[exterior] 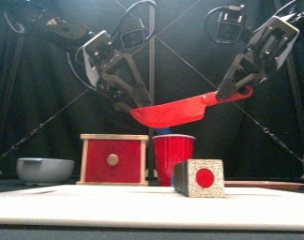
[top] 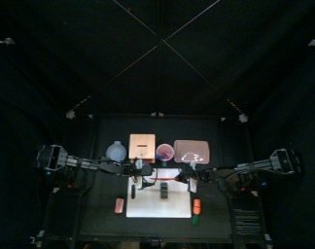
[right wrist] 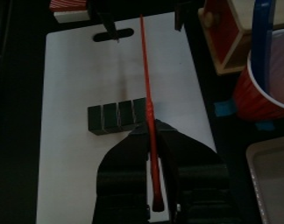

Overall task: Place sushi on board then cut the sushi with the knife then place the pieces on the plate
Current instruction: Grasp knife edge with left hand

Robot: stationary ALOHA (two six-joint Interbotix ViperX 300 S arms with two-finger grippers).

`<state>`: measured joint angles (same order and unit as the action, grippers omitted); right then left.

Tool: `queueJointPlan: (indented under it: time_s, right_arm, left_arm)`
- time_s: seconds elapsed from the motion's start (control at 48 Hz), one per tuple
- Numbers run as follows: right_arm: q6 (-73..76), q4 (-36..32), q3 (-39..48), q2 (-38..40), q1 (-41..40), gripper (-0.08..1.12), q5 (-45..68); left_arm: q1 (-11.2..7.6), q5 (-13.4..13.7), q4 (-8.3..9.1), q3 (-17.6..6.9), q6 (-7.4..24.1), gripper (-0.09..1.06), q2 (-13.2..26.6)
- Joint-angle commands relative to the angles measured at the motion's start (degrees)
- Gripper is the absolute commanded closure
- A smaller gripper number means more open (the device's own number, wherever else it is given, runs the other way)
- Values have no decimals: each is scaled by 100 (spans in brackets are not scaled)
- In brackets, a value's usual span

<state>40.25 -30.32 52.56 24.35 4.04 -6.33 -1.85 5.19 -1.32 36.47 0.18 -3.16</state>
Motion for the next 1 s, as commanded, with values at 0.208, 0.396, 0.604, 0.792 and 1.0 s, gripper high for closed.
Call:
queueJointPlan:
  time_s: [0.208, 0.396, 0.604, 0.792, 1.0]
  right_arm:
    - [0, 9, -141, 9, 0, 65, 88]
    - [9, 9, -141, 0, 0, 65, 97]
    - [9, 9, -141, -9, -9, 65, 97]
    - [44, 26, -141, -62, 0, 65, 97]
    - [53, 185, -132, -272, 35, 65, 97]
  left_arm:
    - [0, -9, -9, -229, -18, -4, 141]
    - [9, -9, 0, -211, -18, 4, 141]
    - [9, 0, -9, -193, -9, 24, 149]
    - [0, -9, -18, -185, -9, 41, 149]
    - [-62, -9, -18, -185, -26, 54, 220]
